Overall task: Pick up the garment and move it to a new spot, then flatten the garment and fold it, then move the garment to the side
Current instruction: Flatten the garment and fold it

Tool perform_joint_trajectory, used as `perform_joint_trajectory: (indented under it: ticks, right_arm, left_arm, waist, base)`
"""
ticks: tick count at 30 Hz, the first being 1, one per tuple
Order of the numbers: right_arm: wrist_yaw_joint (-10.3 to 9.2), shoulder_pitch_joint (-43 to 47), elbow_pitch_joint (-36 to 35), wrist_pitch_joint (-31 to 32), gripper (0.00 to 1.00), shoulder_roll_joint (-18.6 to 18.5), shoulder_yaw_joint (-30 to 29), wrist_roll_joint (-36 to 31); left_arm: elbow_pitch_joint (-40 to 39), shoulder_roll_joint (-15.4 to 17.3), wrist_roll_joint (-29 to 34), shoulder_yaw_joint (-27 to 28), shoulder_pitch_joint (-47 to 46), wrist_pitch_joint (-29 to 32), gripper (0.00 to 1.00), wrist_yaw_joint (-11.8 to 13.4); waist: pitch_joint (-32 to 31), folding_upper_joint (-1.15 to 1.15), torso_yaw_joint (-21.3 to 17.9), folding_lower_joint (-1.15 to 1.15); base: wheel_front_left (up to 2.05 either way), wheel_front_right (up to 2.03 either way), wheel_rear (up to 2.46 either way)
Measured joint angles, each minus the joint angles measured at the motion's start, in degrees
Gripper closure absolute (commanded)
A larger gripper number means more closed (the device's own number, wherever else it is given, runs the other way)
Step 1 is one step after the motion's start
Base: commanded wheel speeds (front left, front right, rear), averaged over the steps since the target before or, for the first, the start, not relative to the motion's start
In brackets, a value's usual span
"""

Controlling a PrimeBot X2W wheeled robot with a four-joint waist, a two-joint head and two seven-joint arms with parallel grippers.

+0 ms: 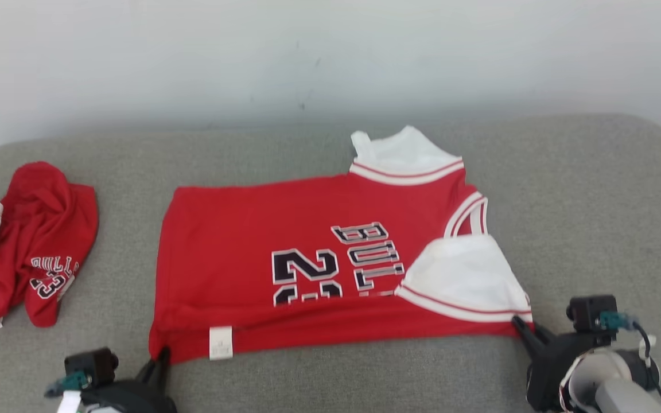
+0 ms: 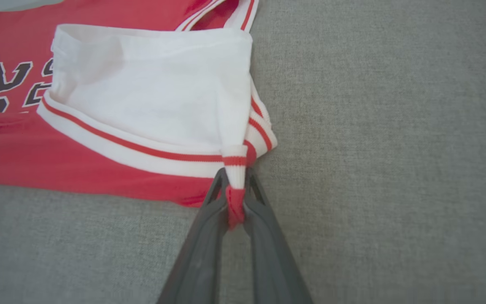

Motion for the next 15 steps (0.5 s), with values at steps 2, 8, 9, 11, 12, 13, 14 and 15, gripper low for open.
perform_joint_trajectory:
  ticks: [2, 8, 9, 11, 12, 13, 14, 15]
  right_arm:
    - [0.08, 1.76, -0.14, -0.42, 1.00, 0.01, -0.01, 0.43]
    - [0.23, 7.52, -2.30, -0.89, 1.00, -0.23, 0.02, 1.09]
    - [0.23, 8.43, -2.85, -0.89, 1.00, -0.38, 0.03, 1.13]
    - [0.24, 9.89, -3.88, -0.89, 1.00, -0.62, 0.01, 1.47]
    - [0.23, 10.51, -4.42, -0.88, 1.00, -0.75, 0.00, 1.48]
    - [0.23, 11.02, -5.11, -0.86, 1.00, -0.92, 0.02, 1.49]
    - [0.23, 11.31, -5.57, -0.85, 1.00, -1.12, 0.02, 1.49]
    - [0.23, 11.48, -6.08, -0.80, 1.00, -1.30, 0.01, 1.52]
  left_arm:
    - [0.32, 0.04, -0.03, 0.00, 1.51, -0.04, 1.00, 0.00]
    - [0.38, 0.35, -0.18, -0.46, 5.20, -0.05, 1.00, -0.01]
    - [0.37, 0.53, -0.18, -0.64, 5.66, -0.04, 1.00, -0.01]
    - [0.11, 0.71, -0.18, -0.93, 6.49, -0.04, 1.00, -0.02]
    - [-0.09, 0.69, -0.19, -0.98, 6.93, -0.03, 1.00, -0.02]
    - [-0.41, 0.75, -0.24, -0.98, 7.49, -0.03, 1.00, -0.02]
    - [-0.57, 0.78, -0.38, -0.96, 7.96, -0.02, 1.00, -0.02]
    - [-0.73, 0.87, -0.49, -0.89, 8.32, 0.03, 1.00, -0.04]
  waist:
    - [-1.30, 0.00, -0.05, 0.00]
    - [-5.09, 0.00, -0.11, -0.01]
    - [-5.63, 0.00, -0.09, -0.01]
    - [-6.63, 0.00, -0.01, -0.01]
    - [-7.07, 0.00, 0.06, -0.01]
    - [-7.47, 0.00, 0.13, -0.01]
    - [-7.79, -0.01, 0.19, -0.01]
    - [-8.04, 0.00, 0.24, -0.01]
  base:
    - [0.00, 0.00, 0.00]
    - [0.00, 0.00, 0.00]
    - [0.00, 0.00, 0.00]
    - [0.00, 0.00, 0.00]
    - [0.00, 0.00, 0.00]
    - [0.00, 0.00, 0.00]
    - [0.00, 0.00, 0.00]
    - [0.00, 0.00, 0.00]
